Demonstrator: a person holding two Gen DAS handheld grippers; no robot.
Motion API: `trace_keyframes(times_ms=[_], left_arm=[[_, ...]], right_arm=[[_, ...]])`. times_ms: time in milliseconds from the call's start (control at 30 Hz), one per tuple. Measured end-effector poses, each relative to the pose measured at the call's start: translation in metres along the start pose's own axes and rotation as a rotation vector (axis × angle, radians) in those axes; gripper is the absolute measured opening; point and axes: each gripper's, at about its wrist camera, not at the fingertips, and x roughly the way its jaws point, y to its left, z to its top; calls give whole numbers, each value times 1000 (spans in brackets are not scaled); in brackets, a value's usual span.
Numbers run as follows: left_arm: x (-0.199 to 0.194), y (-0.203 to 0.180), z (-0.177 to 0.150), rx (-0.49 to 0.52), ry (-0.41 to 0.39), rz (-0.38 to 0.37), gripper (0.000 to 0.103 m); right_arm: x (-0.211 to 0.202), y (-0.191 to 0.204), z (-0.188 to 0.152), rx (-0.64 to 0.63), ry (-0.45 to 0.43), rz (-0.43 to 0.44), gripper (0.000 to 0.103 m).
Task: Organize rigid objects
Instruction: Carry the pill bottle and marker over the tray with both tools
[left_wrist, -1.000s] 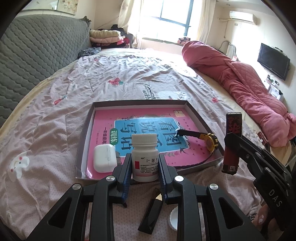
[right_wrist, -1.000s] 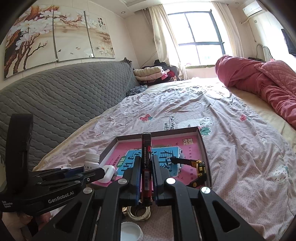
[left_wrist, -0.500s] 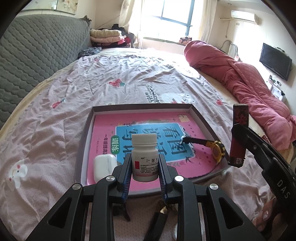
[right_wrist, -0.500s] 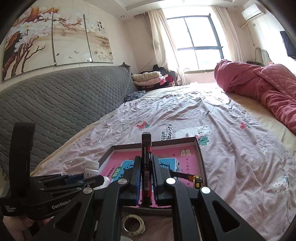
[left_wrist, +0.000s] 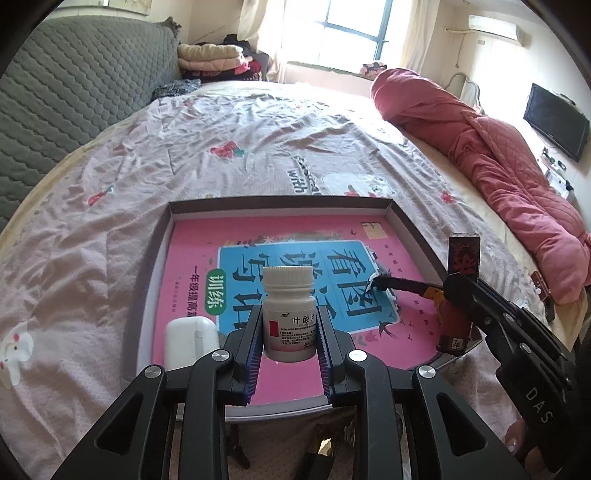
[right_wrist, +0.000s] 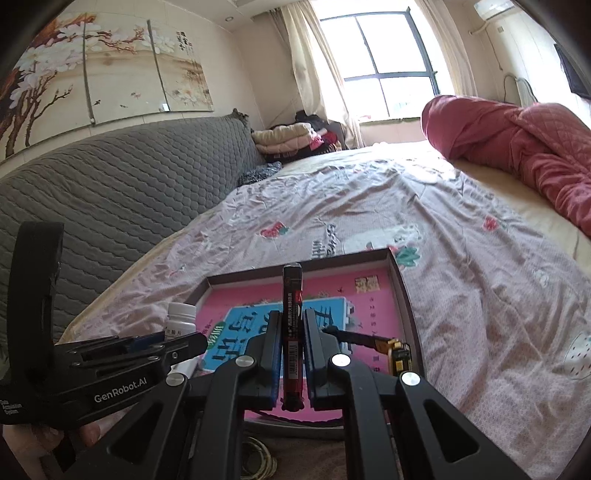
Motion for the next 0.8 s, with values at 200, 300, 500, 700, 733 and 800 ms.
trace_keyframes(times_ms=[200,300,500,700,733,800], left_arm=[[13,-1,-5,3,29,5,27],[18,-1,-7,-1,45,-1,27],[29,1,-9,-6,77,-1,27],[35,0,-12,-3,94,-7,27],[35,-1,-12,-2,94,-7,27],[38,-1,-13,3,97,-6,27]], right_arm=[[7,-5,-2,14,18,6,11],[11,-4,-3,6,32,7,11],[22,-2,-8,1,70,19,11],[30,-2,-12,-4,103,26,11],[30,-1,-13,-5,105,23,11],[34,-1,-14,-9,119,19,11]])
